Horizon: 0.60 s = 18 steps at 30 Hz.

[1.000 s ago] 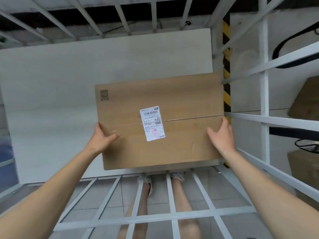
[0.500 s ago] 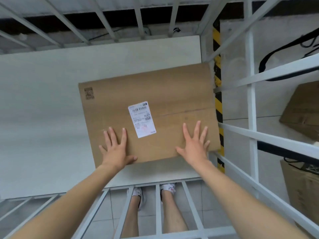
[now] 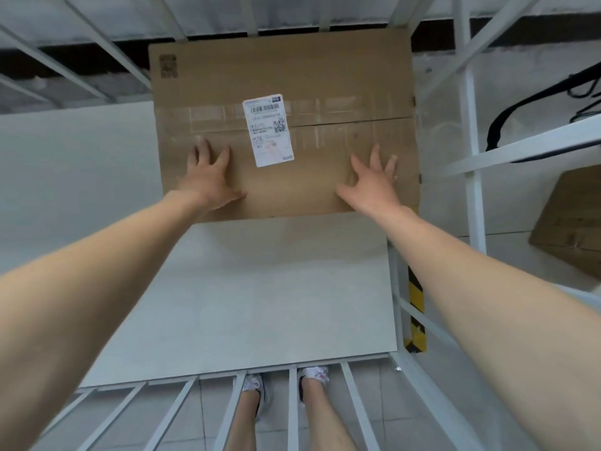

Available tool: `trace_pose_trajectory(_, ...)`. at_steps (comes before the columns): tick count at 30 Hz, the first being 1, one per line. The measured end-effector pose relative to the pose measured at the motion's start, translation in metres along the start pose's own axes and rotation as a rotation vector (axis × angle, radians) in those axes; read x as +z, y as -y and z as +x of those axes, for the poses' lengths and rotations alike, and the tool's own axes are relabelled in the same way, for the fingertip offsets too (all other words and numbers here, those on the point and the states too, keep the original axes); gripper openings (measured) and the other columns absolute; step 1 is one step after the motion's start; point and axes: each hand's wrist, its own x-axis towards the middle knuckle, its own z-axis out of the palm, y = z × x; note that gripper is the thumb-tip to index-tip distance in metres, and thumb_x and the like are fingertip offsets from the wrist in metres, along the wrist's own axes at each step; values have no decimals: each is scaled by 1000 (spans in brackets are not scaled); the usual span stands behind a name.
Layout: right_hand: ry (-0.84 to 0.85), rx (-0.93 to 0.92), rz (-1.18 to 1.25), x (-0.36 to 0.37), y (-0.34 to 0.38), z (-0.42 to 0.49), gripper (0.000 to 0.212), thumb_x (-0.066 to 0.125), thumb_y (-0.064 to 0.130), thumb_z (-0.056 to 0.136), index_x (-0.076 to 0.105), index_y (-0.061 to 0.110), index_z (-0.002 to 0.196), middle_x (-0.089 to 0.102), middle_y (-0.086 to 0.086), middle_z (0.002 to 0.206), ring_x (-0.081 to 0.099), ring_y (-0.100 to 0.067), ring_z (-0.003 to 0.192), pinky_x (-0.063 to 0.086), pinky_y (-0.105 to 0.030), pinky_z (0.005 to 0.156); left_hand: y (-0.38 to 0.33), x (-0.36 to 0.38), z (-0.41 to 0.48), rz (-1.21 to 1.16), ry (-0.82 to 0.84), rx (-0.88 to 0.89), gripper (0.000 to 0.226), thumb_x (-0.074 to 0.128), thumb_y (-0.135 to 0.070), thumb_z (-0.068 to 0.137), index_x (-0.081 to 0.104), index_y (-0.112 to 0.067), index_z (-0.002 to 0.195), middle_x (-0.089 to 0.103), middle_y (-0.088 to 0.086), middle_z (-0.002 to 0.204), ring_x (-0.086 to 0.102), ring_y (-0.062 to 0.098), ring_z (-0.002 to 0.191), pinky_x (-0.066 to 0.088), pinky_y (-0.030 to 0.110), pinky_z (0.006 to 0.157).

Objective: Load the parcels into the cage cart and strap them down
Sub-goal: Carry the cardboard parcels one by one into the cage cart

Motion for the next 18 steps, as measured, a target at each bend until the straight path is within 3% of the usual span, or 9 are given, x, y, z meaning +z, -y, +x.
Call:
trace_pose_trajectory(3, 6, 1, -42, 1, -11, -29, 76, 52, 41, 96, 13, 30, 160, -8, -8, 168, -14, -41, 151, 2, -62, 120, 2, 3, -31, -24, 6, 23, 93, 64, -41, 93, 2, -31, 161, -14, 11, 168, -10, 35, 154, 18, 59, 121)
trace_pose_trajectory(7, 15, -68, -178, -12, -9, -89, 75, 46, 44, 96, 9, 31, 159, -2, -11, 168, -11, -40, 152, 2, -61, 121, -7, -8, -98, -10, 35, 71, 86, 57, -42, 96, 2, -31, 161, -4, 10, 169, -6, 32, 155, 17, 61, 120)
trace_pose_trajectory(12, -2, -45, -181, -62, 25, -183, 77, 42, 48, 96, 2, 32, 160, -5, -8, 168, -12, -38, 152, 0, -60, 121, -37, -68, -199, -31, -38, 141, 82, 52, -45, 96, 5, -29, 162, 3, 10, 169, -2, 31, 155, 14, 64, 120)
trace_pose_trajectory(18, -146, -38, -86, -130, 72, -315, 74, 39, 50, 97, 4, 31, 159, -3, -7, 168, -9, -37, 153, 2, -58, 122, -75, -146, -330, 13, -186, 318, 77, 48, -43, 98, 6, -29, 162, 1, 9, 170, -6, 29, 155, 8, 60, 122)
